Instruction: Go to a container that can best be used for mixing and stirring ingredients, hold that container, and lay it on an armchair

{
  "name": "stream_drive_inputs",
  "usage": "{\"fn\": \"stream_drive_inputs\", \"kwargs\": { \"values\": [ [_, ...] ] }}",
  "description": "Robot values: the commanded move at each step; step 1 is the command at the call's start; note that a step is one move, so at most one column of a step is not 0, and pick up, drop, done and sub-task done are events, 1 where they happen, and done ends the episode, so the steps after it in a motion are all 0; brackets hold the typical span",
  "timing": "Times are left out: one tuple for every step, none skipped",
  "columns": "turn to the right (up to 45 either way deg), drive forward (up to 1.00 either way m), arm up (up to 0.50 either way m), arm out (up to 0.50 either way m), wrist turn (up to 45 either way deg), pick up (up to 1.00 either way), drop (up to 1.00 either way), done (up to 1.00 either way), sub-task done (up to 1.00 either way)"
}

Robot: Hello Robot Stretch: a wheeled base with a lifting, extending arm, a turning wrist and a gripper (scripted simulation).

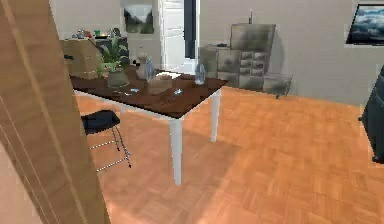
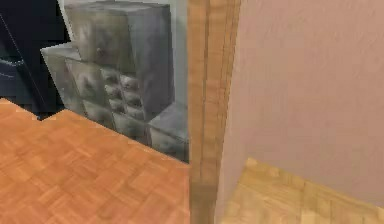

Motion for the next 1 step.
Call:
{"fn": "stream_drive_inputs", "kwargs": {
  "values": [
    [27.0, 0.0, 0.0, 0.0, 0.0, 0.0, 0.0, 0.0, 0.0]
  ]
}}
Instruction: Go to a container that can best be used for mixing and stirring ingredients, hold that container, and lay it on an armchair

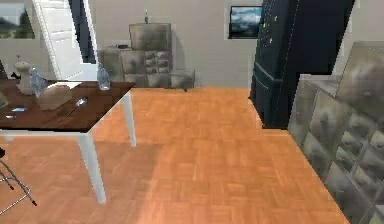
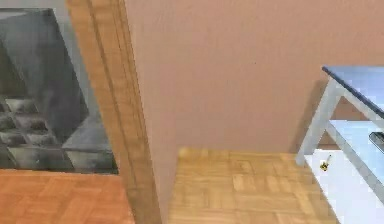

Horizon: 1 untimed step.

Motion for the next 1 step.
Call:
{"fn": "stream_drive_inputs", "kwargs": {
  "values": [
    [0.0, 0.35, 0.0, 0.0, 0.0, 0.0, 0.0, 0.0, 0.0]
  ]
}}
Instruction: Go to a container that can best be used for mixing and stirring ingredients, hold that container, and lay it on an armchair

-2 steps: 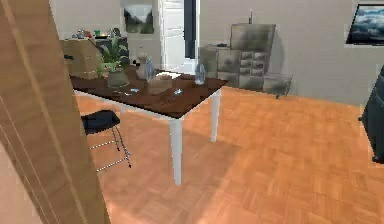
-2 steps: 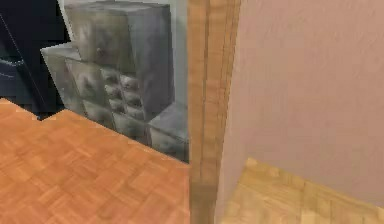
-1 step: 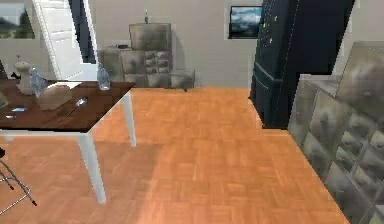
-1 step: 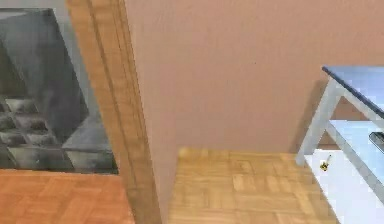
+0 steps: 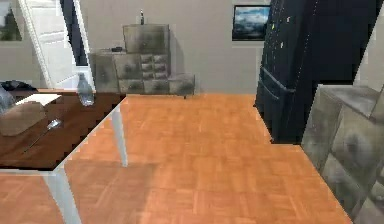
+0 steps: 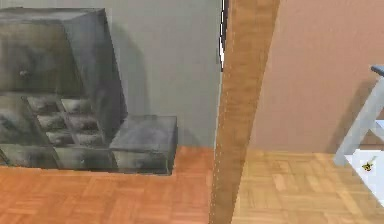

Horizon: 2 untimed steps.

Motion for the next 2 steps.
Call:
{"fn": "stream_drive_inputs", "kwargs": {
  "values": [
    [0.0, 1.0, 0.0, 0.0, 0.0, 0.0, 0.0, 0.0, 0.0],
    [0.0, 0.9, 0.0, 0.0, 0.0, 0.0, 0.0, 0.0, 0.0]
  ]
}}
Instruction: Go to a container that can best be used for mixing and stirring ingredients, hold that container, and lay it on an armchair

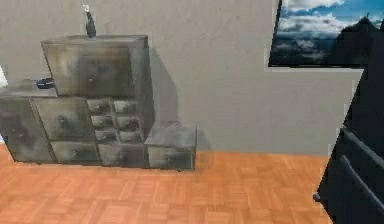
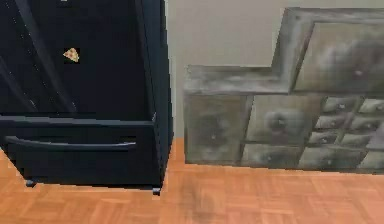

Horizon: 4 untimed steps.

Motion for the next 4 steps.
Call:
{"fn": "stream_drive_inputs", "kwargs": {
  "values": [
    [-45.0, 0.0, 0.0, 0.0, 0.0, 0.0, 0.0, 0.0, 0.0],
    [-6.0, 0.0, 0.0, 0.0, 0.0, 0.0, 0.0, 0.0, 0.0],
    [0.0, 0.45, 0.0, 0.0, 0.0, 0.0, 0.0, 0.0, 0.0],
    [-24.0, 0.0, 0.0, 0.0, 0.0, 0.0, 0.0, 0.0, 0.0]
  ]
}}
